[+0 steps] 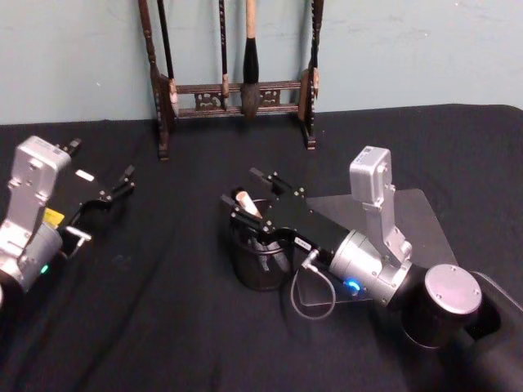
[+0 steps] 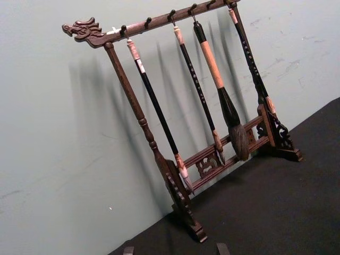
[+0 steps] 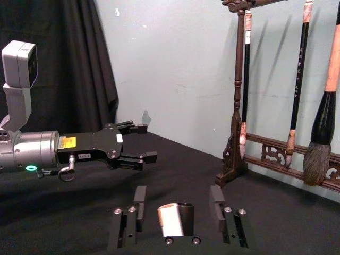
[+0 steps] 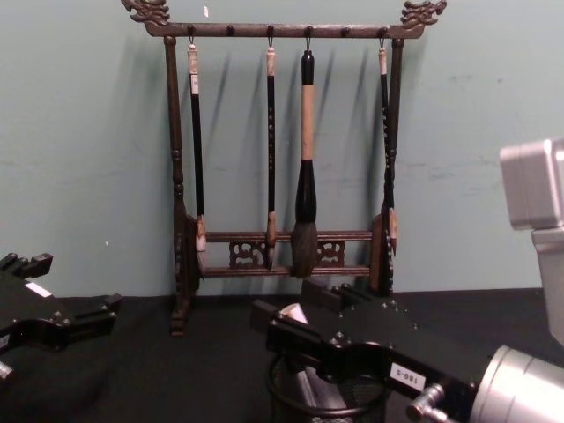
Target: Pick up the water-based marker from the table and place it into the pen holder.
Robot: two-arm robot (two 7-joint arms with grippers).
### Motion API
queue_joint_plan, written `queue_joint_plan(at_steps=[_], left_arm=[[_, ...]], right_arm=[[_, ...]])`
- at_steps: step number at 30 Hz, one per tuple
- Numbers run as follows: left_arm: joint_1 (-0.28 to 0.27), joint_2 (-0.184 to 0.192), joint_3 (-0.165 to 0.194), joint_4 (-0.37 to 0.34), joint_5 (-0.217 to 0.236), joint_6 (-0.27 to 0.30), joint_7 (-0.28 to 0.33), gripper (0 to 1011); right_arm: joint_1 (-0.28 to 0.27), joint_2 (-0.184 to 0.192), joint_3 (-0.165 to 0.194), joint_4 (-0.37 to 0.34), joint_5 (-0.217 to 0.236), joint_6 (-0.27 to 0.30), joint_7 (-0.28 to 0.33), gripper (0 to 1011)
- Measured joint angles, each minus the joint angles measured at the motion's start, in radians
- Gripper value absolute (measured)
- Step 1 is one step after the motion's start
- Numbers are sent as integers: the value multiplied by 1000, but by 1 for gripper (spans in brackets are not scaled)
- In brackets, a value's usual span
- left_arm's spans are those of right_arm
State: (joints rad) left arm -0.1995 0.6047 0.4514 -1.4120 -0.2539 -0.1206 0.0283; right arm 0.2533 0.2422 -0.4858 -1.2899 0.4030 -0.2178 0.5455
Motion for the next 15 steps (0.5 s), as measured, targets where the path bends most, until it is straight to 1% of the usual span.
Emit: queue_joint_plan(at_steps=[1, 2, 3, 6, 7, 9, 10, 11, 15], left_arm=[[0, 0, 0, 0, 0, 0, 0, 1001], [0, 0, 0, 0, 0, 0, 0, 1001], [0, 0, 0, 0, 0, 0, 0, 1001], [0, 0, 0, 0, 0, 0, 0, 1001], [0, 0, 0, 0, 0, 0, 0, 1001], [0, 0, 0, 0, 0, 0, 0, 1001], [0, 0, 0, 0, 0, 0, 0, 1001], [0, 0, 0, 0, 0, 0, 0, 1001], [0, 0, 0, 0, 0, 0, 0, 1001]], right_arm=[[0, 0, 0, 0, 0, 0, 0, 748], [0, 0, 0, 0, 0, 0, 0, 760], [0, 0, 0, 0, 0, 0, 0, 825], [0, 0, 0, 0, 0, 0, 0, 878], [0, 0, 0, 0, 0, 0, 1, 929], [0, 2, 2, -5, 4, 3, 4, 974], [0, 4, 4, -8, 6, 5, 5, 974], [-1, 8, 8, -18, 10, 9, 7, 1002], [-7, 23, 18, -52, 19, 21, 6, 1003]])
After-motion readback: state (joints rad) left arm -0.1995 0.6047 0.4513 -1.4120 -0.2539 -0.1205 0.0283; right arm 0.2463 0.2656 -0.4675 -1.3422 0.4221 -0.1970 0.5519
